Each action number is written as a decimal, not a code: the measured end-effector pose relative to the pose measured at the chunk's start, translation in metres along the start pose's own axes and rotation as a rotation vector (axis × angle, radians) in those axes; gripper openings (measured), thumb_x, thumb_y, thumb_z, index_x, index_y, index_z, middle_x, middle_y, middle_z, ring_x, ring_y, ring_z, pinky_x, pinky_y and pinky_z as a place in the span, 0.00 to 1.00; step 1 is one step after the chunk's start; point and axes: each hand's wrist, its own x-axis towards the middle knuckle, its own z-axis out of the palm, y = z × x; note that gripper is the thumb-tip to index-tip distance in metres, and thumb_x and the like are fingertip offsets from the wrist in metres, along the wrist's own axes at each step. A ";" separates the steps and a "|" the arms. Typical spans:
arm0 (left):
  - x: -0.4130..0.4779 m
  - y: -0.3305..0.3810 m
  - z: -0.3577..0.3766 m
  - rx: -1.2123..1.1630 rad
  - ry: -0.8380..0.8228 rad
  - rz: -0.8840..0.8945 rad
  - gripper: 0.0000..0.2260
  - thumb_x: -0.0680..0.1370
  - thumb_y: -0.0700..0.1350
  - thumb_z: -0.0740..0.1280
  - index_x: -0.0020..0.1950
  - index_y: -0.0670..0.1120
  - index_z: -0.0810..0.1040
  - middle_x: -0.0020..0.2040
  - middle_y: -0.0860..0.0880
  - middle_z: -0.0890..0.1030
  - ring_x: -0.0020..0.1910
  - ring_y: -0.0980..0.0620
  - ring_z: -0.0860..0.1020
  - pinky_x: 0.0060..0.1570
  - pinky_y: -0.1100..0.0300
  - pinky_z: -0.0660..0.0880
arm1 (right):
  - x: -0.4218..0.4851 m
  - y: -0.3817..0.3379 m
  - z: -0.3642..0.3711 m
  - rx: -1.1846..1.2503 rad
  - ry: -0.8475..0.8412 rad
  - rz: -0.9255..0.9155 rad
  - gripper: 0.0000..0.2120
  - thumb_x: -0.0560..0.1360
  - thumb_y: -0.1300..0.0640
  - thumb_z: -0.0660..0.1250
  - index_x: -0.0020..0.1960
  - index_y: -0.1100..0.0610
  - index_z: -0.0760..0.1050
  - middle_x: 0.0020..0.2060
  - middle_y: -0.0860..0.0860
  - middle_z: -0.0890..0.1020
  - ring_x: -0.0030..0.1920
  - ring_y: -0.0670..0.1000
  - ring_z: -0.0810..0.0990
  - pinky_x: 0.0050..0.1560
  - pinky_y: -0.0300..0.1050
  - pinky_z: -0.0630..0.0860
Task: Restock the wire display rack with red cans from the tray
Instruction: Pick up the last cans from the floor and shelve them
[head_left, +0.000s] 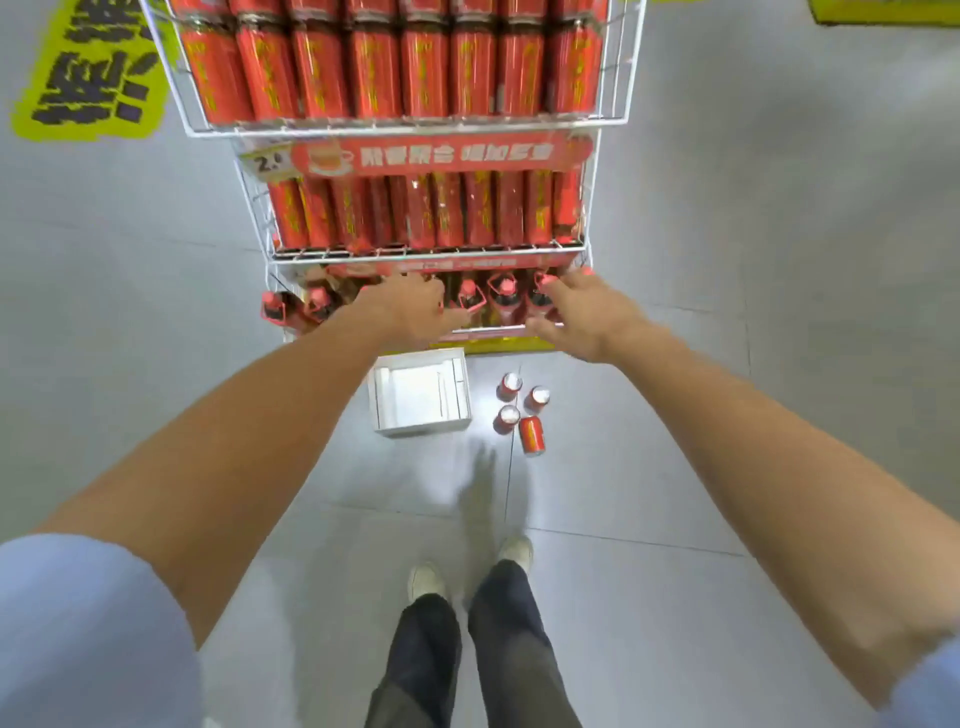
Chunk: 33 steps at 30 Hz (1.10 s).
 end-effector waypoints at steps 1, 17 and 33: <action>0.012 0.004 0.028 0.000 -0.047 0.002 0.36 0.77 0.72 0.52 0.62 0.42 0.76 0.61 0.37 0.79 0.60 0.35 0.77 0.60 0.42 0.75 | 0.002 0.014 0.030 0.009 -0.059 0.032 0.29 0.81 0.38 0.60 0.71 0.58 0.70 0.69 0.61 0.73 0.69 0.65 0.71 0.67 0.62 0.73; 0.213 0.017 0.339 0.132 -0.345 0.124 0.29 0.83 0.65 0.53 0.75 0.47 0.70 0.74 0.43 0.73 0.74 0.40 0.71 0.71 0.45 0.69 | 0.102 0.138 0.364 0.041 -0.400 0.279 0.31 0.83 0.39 0.57 0.78 0.58 0.63 0.77 0.59 0.65 0.75 0.62 0.66 0.69 0.59 0.71; 0.500 0.011 0.537 0.104 -0.120 0.264 0.27 0.80 0.63 0.61 0.67 0.43 0.71 0.66 0.38 0.75 0.66 0.37 0.73 0.61 0.43 0.72 | 0.286 0.217 0.616 0.185 -0.078 0.341 0.38 0.77 0.32 0.62 0.77 0.57 0.63 0.72 0.56 0.72 0.70 0.60 0.72 0.65 0.57 0.74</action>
